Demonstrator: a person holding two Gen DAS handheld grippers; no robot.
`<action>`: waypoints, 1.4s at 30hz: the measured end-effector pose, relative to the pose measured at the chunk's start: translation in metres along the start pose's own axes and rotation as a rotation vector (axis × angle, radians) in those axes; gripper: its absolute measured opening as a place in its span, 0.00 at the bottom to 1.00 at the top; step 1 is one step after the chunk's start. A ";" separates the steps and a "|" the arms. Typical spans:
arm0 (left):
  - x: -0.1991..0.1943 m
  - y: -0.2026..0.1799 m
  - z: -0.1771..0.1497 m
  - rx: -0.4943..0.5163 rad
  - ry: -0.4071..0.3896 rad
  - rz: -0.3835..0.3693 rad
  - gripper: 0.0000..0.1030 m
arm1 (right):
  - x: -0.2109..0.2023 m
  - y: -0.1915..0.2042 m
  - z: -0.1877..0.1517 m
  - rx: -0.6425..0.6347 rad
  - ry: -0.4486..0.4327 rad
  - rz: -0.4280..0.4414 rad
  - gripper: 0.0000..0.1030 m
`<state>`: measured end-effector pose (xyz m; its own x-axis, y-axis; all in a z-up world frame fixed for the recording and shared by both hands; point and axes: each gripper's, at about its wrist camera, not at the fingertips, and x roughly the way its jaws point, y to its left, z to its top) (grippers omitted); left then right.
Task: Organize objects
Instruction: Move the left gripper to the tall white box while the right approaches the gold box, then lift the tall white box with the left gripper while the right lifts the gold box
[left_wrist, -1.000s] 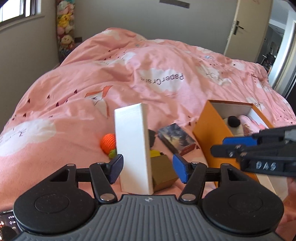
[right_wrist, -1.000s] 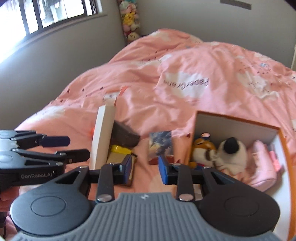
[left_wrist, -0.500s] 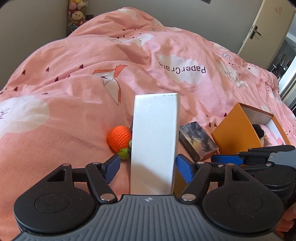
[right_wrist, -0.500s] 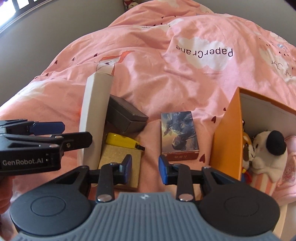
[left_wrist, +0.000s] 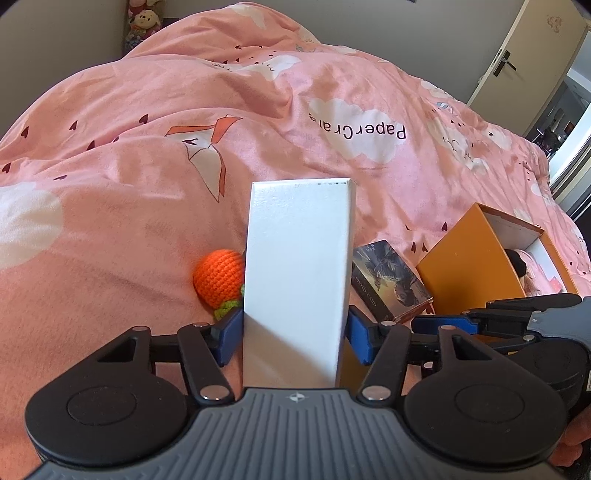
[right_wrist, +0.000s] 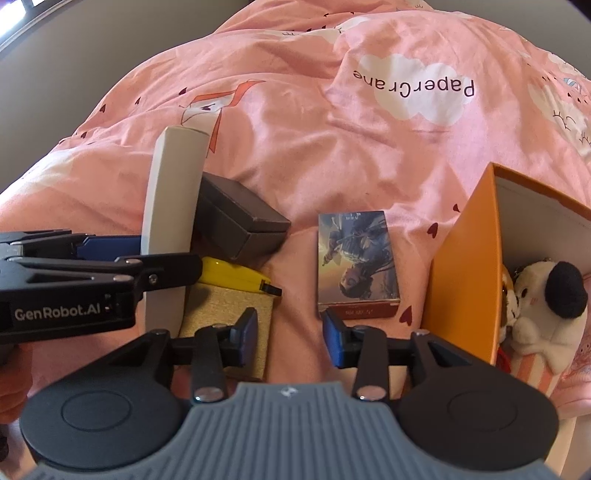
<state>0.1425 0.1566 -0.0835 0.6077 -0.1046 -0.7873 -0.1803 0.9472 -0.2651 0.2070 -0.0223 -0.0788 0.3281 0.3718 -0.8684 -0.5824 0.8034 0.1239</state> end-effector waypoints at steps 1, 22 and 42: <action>-0.002 0.000 0.000 0.000 -0.001 0.000 0.66 | 0.000 0.000 0.000 -0.001 0.001 0.001 0.40; -0.052 -0.003 0.005 0.109 -0.022 0.113 0.66 | 0.018 0.026 -0.007 -0.018 0.102 0.146 0.71; -0.073 -0.047 0.007 0.304 -0.014 0.078 0.66 | -0.079 0.010 -0.019 -0.086 -0.098 0.110 0.60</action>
<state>0.1119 0.1216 -0.0102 0.6123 -0.0258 -0.7902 0.0116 0.9997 -0.0236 0.1614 -0.0521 -0.0183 0.3279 0.5024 -0.8001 -0.6788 0.7143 0.1704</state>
